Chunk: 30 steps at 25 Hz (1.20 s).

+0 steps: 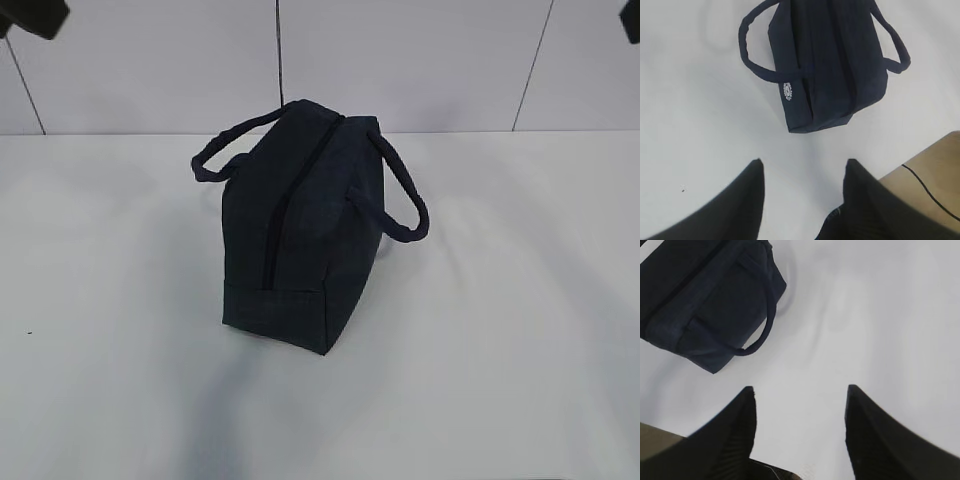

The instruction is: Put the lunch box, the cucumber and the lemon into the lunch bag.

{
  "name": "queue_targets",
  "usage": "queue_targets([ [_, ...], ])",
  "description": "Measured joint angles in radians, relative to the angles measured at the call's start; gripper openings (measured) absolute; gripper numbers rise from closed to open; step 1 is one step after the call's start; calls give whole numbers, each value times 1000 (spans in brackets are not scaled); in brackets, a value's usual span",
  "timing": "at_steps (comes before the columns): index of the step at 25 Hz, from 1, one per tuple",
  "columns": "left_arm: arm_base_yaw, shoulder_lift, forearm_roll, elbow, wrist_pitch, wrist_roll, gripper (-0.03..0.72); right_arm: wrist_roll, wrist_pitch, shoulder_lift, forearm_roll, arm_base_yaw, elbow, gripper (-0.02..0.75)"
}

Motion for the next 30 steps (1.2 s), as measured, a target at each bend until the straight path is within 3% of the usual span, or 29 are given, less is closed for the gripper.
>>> queue_targets([
  [9,0,-265,4,159,3,20,228,2,2,-310,-18,0,222,424],
  [20,0,-633,4,464,6,21,218,4,8,-749,-20,0,634,424],
  [30,0,-1019,-4,750,-58,23,218,4,-12,-1052,-31,0,878,424],
])
